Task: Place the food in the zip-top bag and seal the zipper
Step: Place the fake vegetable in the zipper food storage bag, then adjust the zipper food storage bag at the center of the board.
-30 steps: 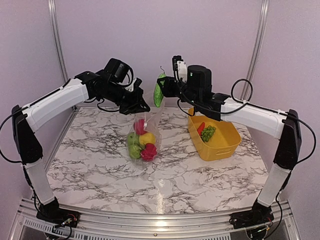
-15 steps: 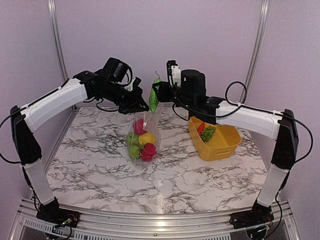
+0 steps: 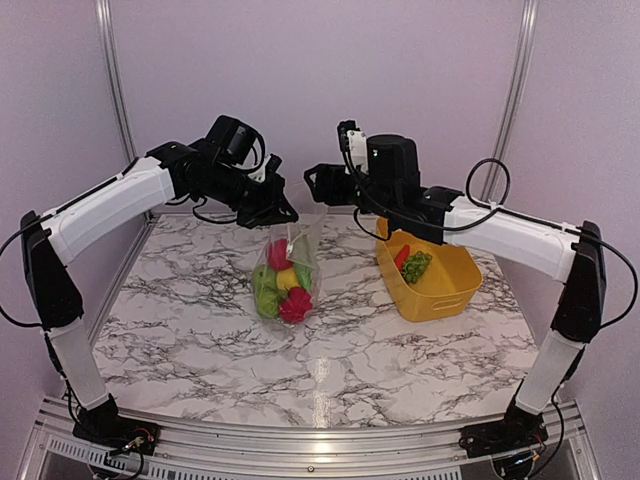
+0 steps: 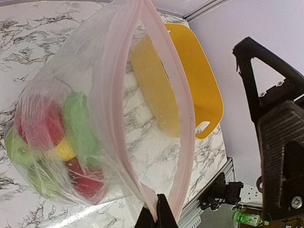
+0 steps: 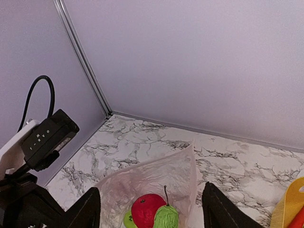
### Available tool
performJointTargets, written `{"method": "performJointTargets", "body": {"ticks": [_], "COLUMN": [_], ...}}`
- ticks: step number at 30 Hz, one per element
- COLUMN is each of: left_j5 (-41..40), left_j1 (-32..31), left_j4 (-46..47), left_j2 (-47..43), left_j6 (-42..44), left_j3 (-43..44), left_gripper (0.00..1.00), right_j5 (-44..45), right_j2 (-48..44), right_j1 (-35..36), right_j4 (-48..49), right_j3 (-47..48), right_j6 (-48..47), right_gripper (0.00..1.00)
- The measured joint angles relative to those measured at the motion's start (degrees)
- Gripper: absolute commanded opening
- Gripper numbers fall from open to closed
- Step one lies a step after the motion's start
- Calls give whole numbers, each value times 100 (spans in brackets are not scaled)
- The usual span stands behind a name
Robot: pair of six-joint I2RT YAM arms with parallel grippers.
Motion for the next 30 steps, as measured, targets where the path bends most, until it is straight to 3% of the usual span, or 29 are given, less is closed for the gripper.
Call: {"method": "performJointTargets", "body": {"ticks": [7, 14, 17, 23, 25, 27, 30], "left_j5": [-20, -37, -52, -81, -118, -177, -306], "left_j1": [0, 0, 0, 0, 0, -2, -2], "left_j4": [7, 4, 7, 7, 0, -11, -48], "left_j2": [-2, -55, -79, -109, -131, -153, -195], "left_j6": [15, 22, 22, 22, 20, 9, 24], "left_j3": [-120, -232, -234, -302, -343, -363, -363], "left_gripper": [0, 0, 0, 0, 9, 21, 32], "right_j5": [389, 2, -240, -535, -575, -621, -726], "right_j2": [-483, 46, 605, 1134, 1126, 1108, 1078], "right_j1": [-50, -153, -168, -179, -179, -179, -179], "right_j4": [-785, -1823, -2369, -3163, -3287, -3322, -3335], "right_j3": [214, 957, 1386, 1552, 1567, 1617, 1674], "right_j6": [157, 494, 684, 1003, 1067, 1178, 1255], "right_gripper": [68, 68, 57, 14, 4, 1, 0]}}
